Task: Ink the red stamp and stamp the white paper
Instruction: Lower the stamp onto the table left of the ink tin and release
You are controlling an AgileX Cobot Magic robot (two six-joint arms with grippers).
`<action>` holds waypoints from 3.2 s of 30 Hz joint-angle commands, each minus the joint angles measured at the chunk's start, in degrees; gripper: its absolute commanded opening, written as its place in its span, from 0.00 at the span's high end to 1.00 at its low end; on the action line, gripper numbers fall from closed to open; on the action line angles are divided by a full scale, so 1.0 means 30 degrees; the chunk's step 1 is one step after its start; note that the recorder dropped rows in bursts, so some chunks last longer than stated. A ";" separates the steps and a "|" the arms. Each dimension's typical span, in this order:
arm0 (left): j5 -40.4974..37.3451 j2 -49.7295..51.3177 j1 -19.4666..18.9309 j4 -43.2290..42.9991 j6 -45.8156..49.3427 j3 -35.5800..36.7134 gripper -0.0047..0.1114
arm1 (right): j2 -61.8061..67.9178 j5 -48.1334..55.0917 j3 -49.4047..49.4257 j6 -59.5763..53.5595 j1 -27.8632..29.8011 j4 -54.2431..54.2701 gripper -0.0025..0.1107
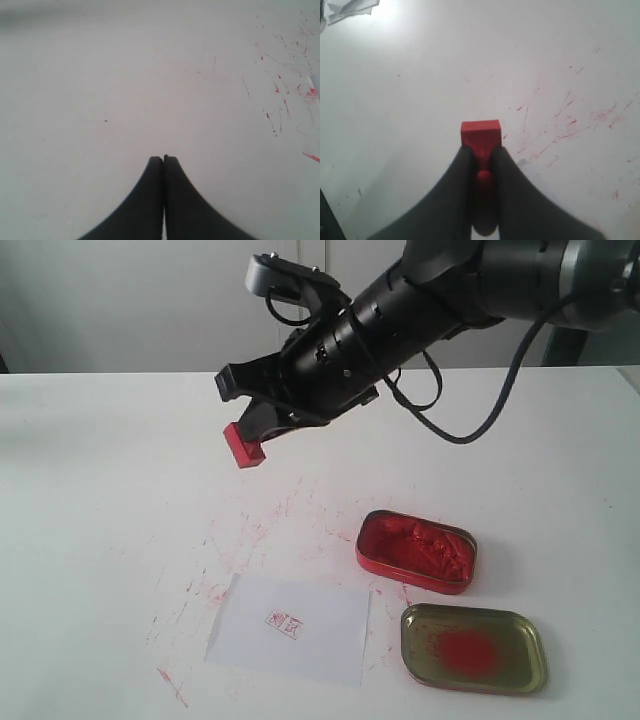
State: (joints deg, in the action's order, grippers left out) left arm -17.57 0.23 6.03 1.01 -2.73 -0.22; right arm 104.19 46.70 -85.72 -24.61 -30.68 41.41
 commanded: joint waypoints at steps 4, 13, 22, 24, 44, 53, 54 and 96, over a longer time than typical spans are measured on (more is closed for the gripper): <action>0.0020 -0.0076 -0.0050 0.0158 -0.0005 0.0072 0.96 | 0.1441 -0.0199 -0.0167 -0.2584 0.0735 0.3037 0.98; 0.0020 -0.0076 -0.0050 0.0158 -0.0005 0.0072 0.96 | 0.3514 -0.0383 -0.0167 -0.3086 0.0992 0.3158 0.98; 0.0020 -0.0076 -0.0050 0.0158 -0.0005 0.0072 0.96 | 0.5363 0.0045 -0.0167 -0.3877 0.1890 0.3951 0.98; 0.0020 -0.0076 -0.0050 0.0158 -0.0005 0.0072 0.96 | 0.5642 0.0084 -0.0167 -0.3877 0.2210 0.4042 0.98; 0.0020 -0.0076 -0.0050 0.0158 -0.0005 0.0072 0.96 | 0.7114 0.1420 -0.0167 -0.8249 0.2808 0.5727 0.98; 0.0020 -0.0076 -0.0050 0.0158 -0.0005 0.0072 0.96 | 0.7151 0.0961 -0.0167 -0.8999 0.2808 0.5727 0.98; 0.0020 -0.0076 -0.0050 0.0158 -0.0005 0.0072 0.96 | 0.7193 0.0961 -0.0167 -0.8999 0.2808 0.5727 0.98; 0.0020 -0.0076 -0.0050 0.0158 -0.0005 0.0072 0.96 | 0.7729 -0.1460 -0.0167 -0.7090 0.2808 0.4164 0.52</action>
State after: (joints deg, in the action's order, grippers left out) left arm -17.57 0.23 6.03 1.01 -2.73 -0.22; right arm 127.56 43.06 -86.05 -46.06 -22.59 54.59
